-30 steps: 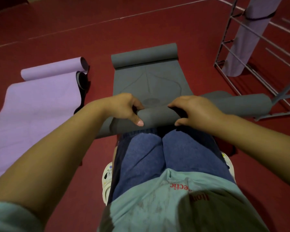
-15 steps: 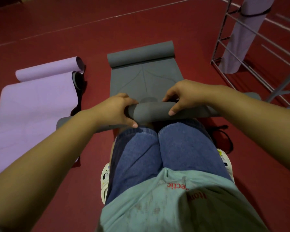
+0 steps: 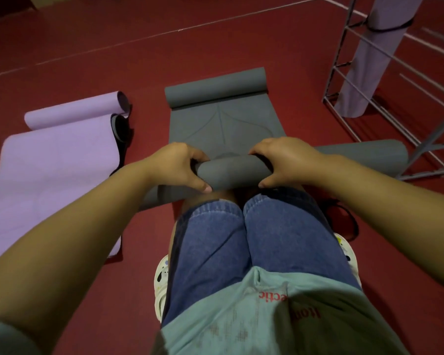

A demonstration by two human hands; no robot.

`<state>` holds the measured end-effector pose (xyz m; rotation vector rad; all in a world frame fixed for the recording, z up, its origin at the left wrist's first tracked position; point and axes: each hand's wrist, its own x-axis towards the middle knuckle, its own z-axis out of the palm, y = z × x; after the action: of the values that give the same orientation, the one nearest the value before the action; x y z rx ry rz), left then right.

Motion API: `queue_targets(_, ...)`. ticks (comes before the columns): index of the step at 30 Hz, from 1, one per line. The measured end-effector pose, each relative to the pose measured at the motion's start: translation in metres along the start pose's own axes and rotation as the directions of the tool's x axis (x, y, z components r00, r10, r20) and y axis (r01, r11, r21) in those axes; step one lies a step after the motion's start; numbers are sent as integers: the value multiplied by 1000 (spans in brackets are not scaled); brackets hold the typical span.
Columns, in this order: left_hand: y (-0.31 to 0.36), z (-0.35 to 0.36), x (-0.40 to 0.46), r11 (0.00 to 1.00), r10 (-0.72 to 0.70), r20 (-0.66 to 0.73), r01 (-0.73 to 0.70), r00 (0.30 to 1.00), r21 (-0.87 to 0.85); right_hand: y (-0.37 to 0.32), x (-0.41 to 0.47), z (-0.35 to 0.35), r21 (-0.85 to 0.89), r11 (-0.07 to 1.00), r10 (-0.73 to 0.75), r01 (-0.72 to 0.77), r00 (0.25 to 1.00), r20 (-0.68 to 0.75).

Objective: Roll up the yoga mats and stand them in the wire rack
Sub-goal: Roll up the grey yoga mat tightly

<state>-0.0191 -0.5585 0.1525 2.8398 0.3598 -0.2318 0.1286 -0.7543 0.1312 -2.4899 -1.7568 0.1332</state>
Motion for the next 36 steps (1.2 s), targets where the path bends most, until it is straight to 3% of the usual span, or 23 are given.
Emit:
queue_targets(7,13,-27,-24,995,52,30,-50,998,-86,-3,-18,-47,128,991,-54,48,998,44)
queue_targets(12,31,-29,-59,988,105,135,-89,985,-124,-14,-51,-56,190,977,-119,96,986,115)
queue_targets(22,19,10,-46,933,23,454,143,891,-330,-11,-49,-17,404,913,-120,-48,917,381)
queue_targets(29,6,15,-23,875,43,571,246,820,-418,-3,-26,-22,381,919,-126,-99,843,523)
queue_targets(31,3,17,-20,862,51,587,261,808,-435,-9,-29,-29,293,955,-105,-43,875,473)
queue_targets(34,-2,20,-17,840,66,590,274,805,-468,-25,-46,-36,261,964,-113,54,969,220)
queue_targets(36,-2,20,-16,837,74,595,275,800,-473,-36,-56,-29,270,957,-137,104,985,107)
